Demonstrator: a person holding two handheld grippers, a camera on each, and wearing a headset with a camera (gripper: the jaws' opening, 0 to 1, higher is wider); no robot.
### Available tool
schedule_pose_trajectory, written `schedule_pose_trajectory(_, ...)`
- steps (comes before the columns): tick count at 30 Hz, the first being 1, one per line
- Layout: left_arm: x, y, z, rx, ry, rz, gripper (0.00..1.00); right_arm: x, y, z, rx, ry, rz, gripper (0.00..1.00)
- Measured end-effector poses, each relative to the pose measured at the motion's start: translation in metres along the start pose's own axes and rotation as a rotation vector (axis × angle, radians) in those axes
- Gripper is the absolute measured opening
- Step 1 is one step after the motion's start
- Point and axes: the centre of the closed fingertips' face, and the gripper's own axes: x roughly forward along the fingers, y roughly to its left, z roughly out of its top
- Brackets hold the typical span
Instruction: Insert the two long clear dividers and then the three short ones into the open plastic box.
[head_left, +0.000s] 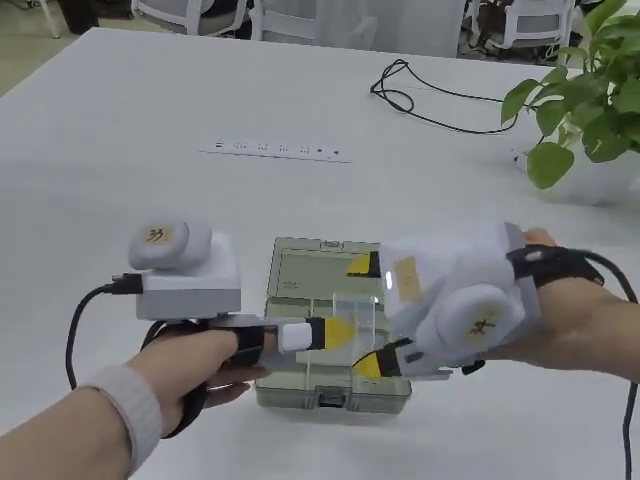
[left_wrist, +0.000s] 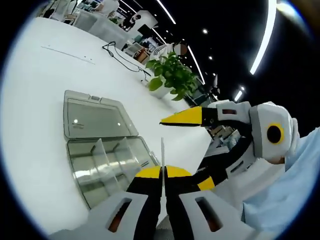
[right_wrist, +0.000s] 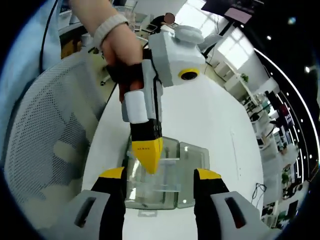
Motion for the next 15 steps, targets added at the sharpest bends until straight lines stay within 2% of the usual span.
schedule_pose_trajectory(2, -0.003, -0.002, -0.001, 0.028, 0.007, -0.017, 0.0, -0.005, -0.003, 0.0, 0.022, -0.009, 0.022, 0.54)
schedule_pose_trajectory(4, -0.006, -0.002, -0.005, 0.08, 0.027, -0.029, 0.0, -0.01, -0.007, -0.002, 0.059, -0.012, 0.048, 0.52)
schedule_pose_trajectory(5, -0.007, -0.002, -0.007, 0.095, 0.035, -0.032, 0.0, -0.013, -0.004, -0.003, 0.1, -0.017, 0.087, 0.51)
schedule_pose_trajectory(7, -0.009, -0.002, -0.01, 0.114, 0.043, -0.044, 0.0, -0.017, -0.005, -0.003, 0.129, -0.027, 0.117, 0.48)
schedule_pose_trajectory(8, -0.01, -0.002, -0.01, 0.113, 0.043, -0.046, 0.0, -0.018, -0.005, -0.003, 0.152, -0.031, 0.133, 0.48)
schedule_pose_trajectory(11, -0.013, -0.006, -0.012, 0.165, 0.042, -0.076, 0.0, -0.023, -0.002, -0.003, 0.216, -0.036, 0.202, 0.43)
schedule_pose_trajectory(14, -0.015, -0.011, -0.013, 0.218, 0.038, -0.106, 0.0, -0.027, 0.003, 0.0, 0.249, -0.044, 0.282, 0.38)
schedule_pose_trajectory(15, -0.016, -0.012, -0.013, 0.238, 0.032, -0.116, 0.0, -0.028, 0.001, 0.001, 0.259, -0.041, 0.293, 0.36)
